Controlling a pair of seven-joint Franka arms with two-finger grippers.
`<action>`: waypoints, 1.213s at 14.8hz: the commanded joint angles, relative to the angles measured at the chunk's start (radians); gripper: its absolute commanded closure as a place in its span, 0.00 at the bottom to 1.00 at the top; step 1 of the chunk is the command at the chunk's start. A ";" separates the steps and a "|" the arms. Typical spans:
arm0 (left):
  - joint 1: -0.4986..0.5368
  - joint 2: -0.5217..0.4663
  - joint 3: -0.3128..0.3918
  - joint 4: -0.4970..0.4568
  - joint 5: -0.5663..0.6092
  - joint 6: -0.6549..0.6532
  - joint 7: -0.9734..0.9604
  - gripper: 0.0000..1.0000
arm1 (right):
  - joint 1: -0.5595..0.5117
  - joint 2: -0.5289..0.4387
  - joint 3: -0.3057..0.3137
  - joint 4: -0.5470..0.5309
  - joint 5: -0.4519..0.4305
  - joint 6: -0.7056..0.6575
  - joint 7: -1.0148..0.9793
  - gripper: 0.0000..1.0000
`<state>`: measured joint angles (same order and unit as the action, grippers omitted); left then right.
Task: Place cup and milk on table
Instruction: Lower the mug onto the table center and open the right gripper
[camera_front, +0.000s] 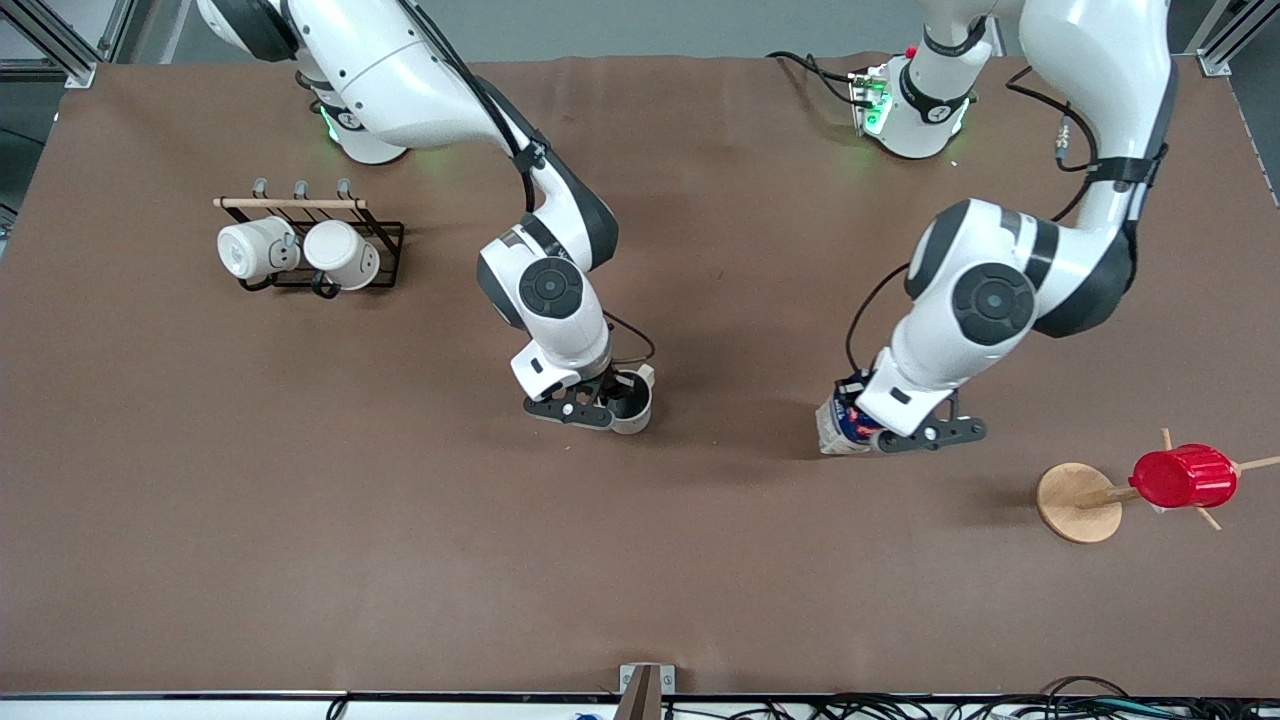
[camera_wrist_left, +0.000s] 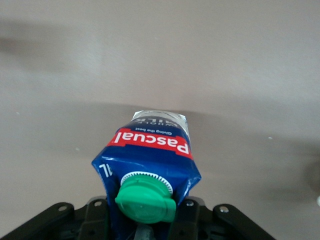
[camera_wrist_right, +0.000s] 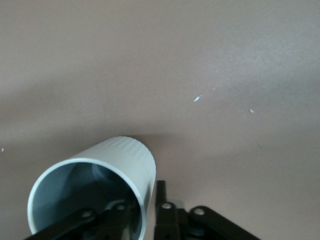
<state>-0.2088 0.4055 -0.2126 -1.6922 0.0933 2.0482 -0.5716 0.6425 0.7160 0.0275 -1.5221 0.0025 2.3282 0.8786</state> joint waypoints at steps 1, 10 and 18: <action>-0.061 0.018 0.002 0.069 -0.006 -0.036 -0.074 1.00 | -0.006 -0.012 -0.008 0.010 -0.015 -0.026 0.003 0.38; -0.264 0.233 0.009 0.354 -0.060 -0.036 -0.295 1.00 | -0.193 -0.321 -0.014 0.014 -0.018 -0.401 -0.251 0.00; -0.313 0.256 0.006 0.351 -0.061 -0.039 -0.304 1.00 | -0.466 -0.523 -0.014 0.008 -0.116 -0.550 -0.478 0.00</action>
<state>-0.5017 0.6648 -0.2130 -1.3769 0.0469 2.0403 -0.8658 0.2283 0.2459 -0.0083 -1.4642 -0.0689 1.7849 0.4518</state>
